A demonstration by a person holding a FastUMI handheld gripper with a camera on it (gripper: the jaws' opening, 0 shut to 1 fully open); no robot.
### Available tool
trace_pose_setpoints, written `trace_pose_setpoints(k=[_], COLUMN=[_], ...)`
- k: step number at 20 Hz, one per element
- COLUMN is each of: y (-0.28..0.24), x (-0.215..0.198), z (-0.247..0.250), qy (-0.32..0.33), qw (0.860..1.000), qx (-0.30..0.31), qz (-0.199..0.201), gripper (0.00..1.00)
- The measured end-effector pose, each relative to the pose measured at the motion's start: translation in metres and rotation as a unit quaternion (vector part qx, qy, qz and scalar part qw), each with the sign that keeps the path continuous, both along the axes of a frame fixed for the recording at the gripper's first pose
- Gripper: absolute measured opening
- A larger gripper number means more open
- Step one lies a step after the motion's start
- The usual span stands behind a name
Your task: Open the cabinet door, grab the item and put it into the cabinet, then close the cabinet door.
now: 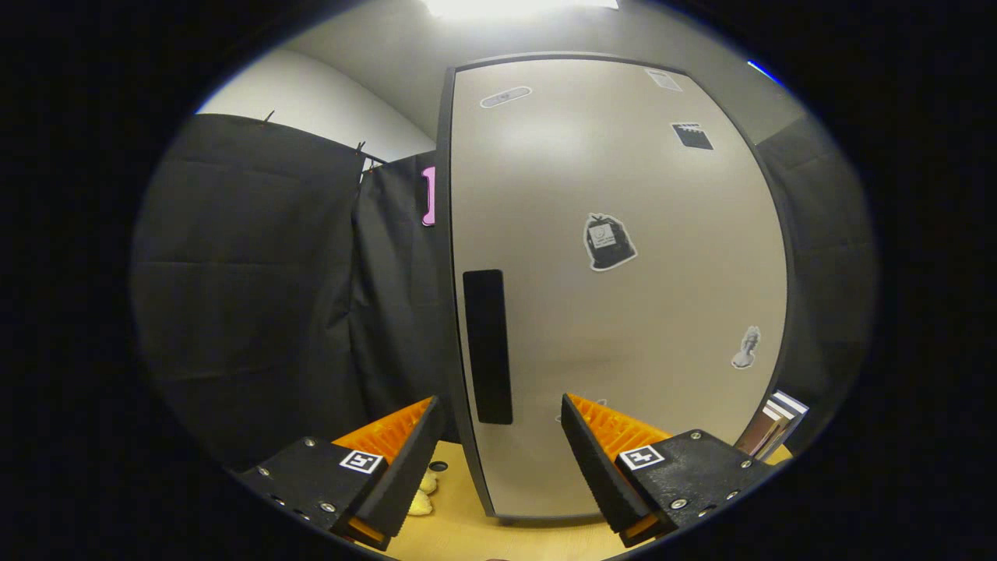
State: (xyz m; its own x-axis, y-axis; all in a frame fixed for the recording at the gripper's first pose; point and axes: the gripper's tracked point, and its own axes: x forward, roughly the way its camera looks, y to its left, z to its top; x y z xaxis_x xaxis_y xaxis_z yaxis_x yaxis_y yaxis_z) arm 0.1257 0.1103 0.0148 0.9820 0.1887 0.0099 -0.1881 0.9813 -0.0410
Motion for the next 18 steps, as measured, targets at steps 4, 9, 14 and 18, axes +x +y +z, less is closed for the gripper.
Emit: trace_pose_setpoints(k=[4,9,14,18], y=[0.008,0.002,0.009,0.010], x=[0.031,0.049,0.048,0.047], z=[-0.003,-0.020,-0.023,-0.024], qy=[0.014,0.043,0.047,0.058], qw=[1.000,0.999,0.999,0.998], qx=[0.011,-0.002,-0.016,-0.020], qz=[-0.005,-0.034,-0.017,0.001], gripper=[0.92,0.71,0.37,0.30])
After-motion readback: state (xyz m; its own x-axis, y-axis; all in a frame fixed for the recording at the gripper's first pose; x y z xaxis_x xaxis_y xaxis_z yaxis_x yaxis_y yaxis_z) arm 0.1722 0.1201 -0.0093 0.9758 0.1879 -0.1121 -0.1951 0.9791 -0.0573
